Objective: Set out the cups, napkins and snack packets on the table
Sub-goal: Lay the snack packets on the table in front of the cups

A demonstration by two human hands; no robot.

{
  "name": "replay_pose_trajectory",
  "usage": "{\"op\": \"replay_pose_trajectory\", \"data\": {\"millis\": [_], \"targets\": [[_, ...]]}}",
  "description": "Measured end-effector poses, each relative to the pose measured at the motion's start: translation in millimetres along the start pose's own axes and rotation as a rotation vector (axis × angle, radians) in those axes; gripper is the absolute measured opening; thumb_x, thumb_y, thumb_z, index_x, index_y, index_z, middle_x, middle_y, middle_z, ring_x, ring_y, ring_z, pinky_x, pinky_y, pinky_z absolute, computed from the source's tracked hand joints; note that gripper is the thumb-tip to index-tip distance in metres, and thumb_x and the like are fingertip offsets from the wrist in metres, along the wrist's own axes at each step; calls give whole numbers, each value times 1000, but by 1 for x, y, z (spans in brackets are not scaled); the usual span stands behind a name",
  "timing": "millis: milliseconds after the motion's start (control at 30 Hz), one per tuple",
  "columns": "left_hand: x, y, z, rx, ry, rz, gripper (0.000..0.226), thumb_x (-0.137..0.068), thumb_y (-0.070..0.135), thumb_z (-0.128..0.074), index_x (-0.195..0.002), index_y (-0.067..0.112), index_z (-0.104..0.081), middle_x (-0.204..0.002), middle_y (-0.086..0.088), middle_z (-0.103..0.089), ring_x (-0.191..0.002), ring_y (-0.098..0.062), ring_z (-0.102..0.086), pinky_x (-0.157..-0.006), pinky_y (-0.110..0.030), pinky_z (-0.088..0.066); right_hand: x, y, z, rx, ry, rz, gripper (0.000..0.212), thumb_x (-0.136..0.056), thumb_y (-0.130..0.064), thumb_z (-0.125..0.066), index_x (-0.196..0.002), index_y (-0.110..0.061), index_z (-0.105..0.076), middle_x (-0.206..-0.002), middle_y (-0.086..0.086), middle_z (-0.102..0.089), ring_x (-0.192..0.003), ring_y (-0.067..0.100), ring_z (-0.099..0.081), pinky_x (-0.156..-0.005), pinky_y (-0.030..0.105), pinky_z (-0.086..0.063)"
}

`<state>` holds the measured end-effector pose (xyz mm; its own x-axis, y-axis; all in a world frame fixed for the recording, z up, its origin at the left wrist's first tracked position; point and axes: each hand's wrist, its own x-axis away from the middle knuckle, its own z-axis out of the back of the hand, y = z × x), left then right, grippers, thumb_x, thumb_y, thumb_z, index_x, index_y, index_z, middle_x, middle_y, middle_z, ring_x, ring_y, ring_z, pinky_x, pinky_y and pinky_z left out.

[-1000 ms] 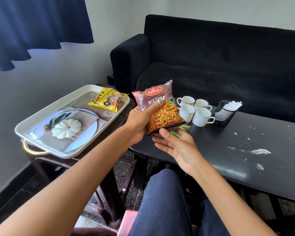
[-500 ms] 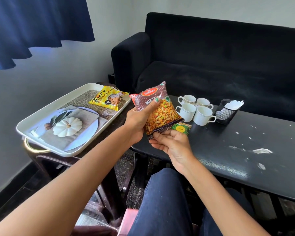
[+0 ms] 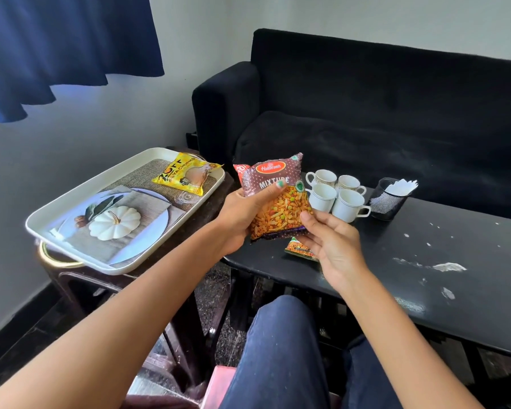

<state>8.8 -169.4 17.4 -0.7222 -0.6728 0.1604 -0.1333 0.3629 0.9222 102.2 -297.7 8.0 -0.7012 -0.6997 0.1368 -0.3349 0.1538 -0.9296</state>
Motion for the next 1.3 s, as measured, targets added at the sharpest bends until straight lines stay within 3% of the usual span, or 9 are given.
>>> {"op": "replay_pose_trajectory", "data": {"millis": [267, 400, 567, 767, 933, 1033, 1100, 1200, 1300], "targets": [[2, -4, -5, -7, 37, -5, 28, -79, 35, -75, -99, 15, -69, -94, -7, -76, -84, -24, -74, -66, -34, -59, 9, 15, 14, 8, 71, -34, 22, -81, 1, -67, -102, -1, -64, -92, 9, -71, -83, 19, -67, -74, 31, -56], [0, -5, -3, -30, 92, -21, 25, -78, 33, -77, -94, 16, -70, -88, -7, -76, -78, -25, -74, -62, -35, -59, 11, 9, 20, 166, -22, -22, 23, -82, -12, -68, -104, -11, -67, -97, 4, -73, -89, 18, -67, -81, 32, -54], [3, -11, -10, -83, 62, -13, 26, -78, 33, -77, -95, 15, -70, -90, -9, -76, -80, -27, -74, -66, -37, -59, 9, -3, 12, 199, -186, 13, 53, -65, -35, -76, -112, -15, -65, -104, 5, -74, -98, 19, -69, -86, 35, -54], [8, -19, -27, -150, -73, 28, 33, -85, 44, -66, -103, 16, -68, -99, -6, -75, -92, -23, -72, -84, -40, -58, 6, 9, 22, 182, -2, 97, 26, -71, -20, -78, -95, -16, -70, -89, 2, -76, -84, 18, -73, -68, 27, -58], [9, -33, -30, -480, -155, 73, 21, -95, 51, -47, -105, 35, -58, -118, 7, -65, -102, -13, -65, -87, -32, -50, -2, 14, 62, 149, 258, 46, 19, -76, -17, -77, -92, -11, -69, -93, 8, -74, -88, 23, -70, -82, 37, -57], [1, -53, -30, -682, -95, 7, 30, -97, 40, -48, -122, 25, -54, -125, 2, -60, -103, -11, -59, -80, -23, -45, -10, 19, 94, 204, 397, -6, 22, -80, -18, -74, -96, -5, -66, -93, 3, -71, -83, 16, -65, -78, 29, -53], [-7, -69, -35, -803, -103, -25, 38, -96, 35, -52, -130, 18, -53, -128, 0, -60, -109, -11, -57, -91, -25, -45, -17, 25, 115, 233, 469, -41, 20, -82, -17, -72, -94, -4, -64, -89, 0, -67, -76, 11, -58, -70, 22, -45], [-14, -87, -40, -989, -148, -23, 45, -95, 35, -51, -136, 19, -48, -139, -2, -51, -123, -17, -51, -107, -31, -38, -27, 39, 138, 282, 506, -129, 16, -86, -16, -67, -88, -2, -60, -96, 11, -67, -86, 18, -54, -78, 30, -39], [-21, -99, -45, -1193, -156, -100, 49, -95, 34, -51, -140, 16, -44, -146, -7, -42, -133, -22, -41, -107, -30, -32, -38, 50, 148, 389, 457, -210, 31, -93, -16, -55, -113, 8, -54, -121, 30, -57, -92, 24, -55, -81, 37, -42]]}}
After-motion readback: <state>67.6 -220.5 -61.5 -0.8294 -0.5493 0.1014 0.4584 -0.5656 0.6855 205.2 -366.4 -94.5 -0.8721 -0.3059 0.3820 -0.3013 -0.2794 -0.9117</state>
